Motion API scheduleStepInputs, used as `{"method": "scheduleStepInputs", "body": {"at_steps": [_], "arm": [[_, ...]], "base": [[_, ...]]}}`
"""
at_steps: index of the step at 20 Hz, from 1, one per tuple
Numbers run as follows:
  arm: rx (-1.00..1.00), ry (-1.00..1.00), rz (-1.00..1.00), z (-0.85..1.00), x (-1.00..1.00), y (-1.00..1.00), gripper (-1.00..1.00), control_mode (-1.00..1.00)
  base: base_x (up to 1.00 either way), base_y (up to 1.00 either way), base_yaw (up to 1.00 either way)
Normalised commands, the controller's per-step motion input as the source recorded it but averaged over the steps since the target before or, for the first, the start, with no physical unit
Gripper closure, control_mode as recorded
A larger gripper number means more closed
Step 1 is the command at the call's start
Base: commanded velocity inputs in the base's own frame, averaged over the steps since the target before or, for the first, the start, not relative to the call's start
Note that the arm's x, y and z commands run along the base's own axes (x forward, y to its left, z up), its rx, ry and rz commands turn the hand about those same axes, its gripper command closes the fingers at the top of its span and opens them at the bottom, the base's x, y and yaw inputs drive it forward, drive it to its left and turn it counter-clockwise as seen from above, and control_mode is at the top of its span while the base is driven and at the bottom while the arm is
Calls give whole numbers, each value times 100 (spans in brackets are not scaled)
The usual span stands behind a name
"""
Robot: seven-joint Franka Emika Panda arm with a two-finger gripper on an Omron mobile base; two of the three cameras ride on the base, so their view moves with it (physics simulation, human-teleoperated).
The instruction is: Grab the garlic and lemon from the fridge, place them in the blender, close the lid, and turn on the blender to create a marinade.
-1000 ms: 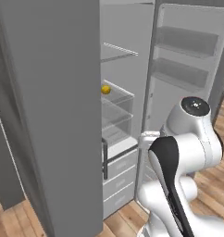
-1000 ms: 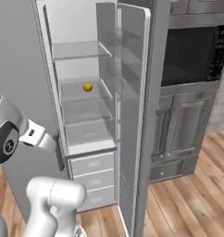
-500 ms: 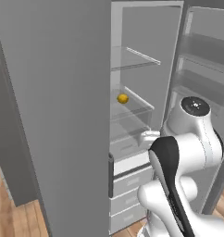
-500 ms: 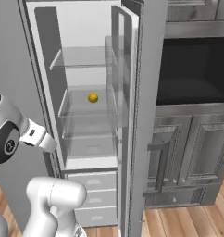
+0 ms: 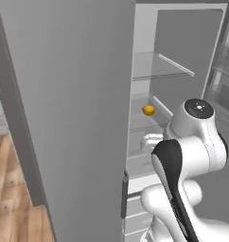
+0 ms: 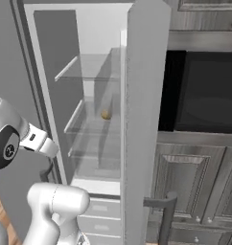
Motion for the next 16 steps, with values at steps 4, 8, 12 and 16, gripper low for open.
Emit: {"method": "scheduleStepInputs", "body": {"at_steps": [4, 8, 12, 16], "arm": [[0, 0, 0, 0, 0, 0, -100, 100], [0, 0, 0, 0, 0, 0, -100, 100], [0, 0, 0, 0, 0, 0, -100, 100], [8, -4, 1, 10, 54, -37, -100, -100]], "base": [[45, -43, 29], [26, -45, 14], [3, -6, 1], [0, 0, 0]]}}
